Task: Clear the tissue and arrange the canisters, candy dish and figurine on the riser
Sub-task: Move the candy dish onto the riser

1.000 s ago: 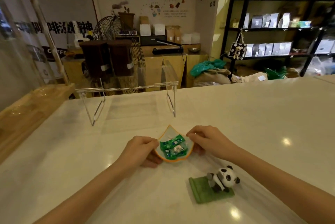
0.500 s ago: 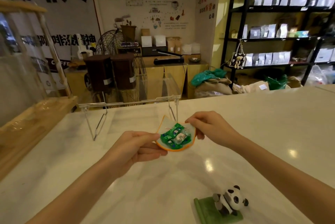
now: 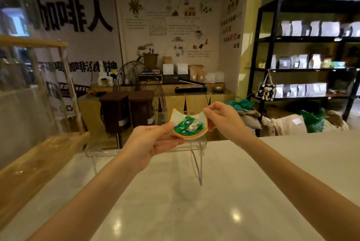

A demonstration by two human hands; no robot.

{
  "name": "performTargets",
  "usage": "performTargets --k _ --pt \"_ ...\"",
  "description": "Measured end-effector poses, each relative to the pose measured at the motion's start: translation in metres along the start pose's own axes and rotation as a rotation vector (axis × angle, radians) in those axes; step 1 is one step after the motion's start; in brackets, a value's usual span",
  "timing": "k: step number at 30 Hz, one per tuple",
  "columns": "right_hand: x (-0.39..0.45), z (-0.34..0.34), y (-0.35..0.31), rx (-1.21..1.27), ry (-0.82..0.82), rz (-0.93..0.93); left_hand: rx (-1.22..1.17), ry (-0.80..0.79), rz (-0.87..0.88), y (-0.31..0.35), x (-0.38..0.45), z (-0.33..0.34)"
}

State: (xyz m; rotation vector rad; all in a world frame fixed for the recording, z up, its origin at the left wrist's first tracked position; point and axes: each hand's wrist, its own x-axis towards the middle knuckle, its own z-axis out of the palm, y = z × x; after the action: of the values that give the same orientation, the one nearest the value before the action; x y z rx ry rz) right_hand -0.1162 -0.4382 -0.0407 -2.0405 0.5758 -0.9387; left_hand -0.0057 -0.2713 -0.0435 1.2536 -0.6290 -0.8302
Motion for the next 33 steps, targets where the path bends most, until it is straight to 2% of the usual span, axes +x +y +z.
performTargets --k 9,17,28,33 --pt "0.068 0.015 0.015 -0.286 0.001 -0.062 -0.013 0.081 -0.039 0.008 0.074 0.005" --pt "0.096 0.034 0.044 -0.217 -0.158 0.103 0.047 0.145 -0.126 -0.006 0.115 0.001" --pt "0.101 0.047 0.059 -0.118 -0.149 0.182 0.049 0.154 -0.147 -0.010 0.130 0.003" --pt "0.103 0.048 0.058 -0.101 -0.147 0.220 0.187 0.187 -0.113 -0.012 0.135 0.002"
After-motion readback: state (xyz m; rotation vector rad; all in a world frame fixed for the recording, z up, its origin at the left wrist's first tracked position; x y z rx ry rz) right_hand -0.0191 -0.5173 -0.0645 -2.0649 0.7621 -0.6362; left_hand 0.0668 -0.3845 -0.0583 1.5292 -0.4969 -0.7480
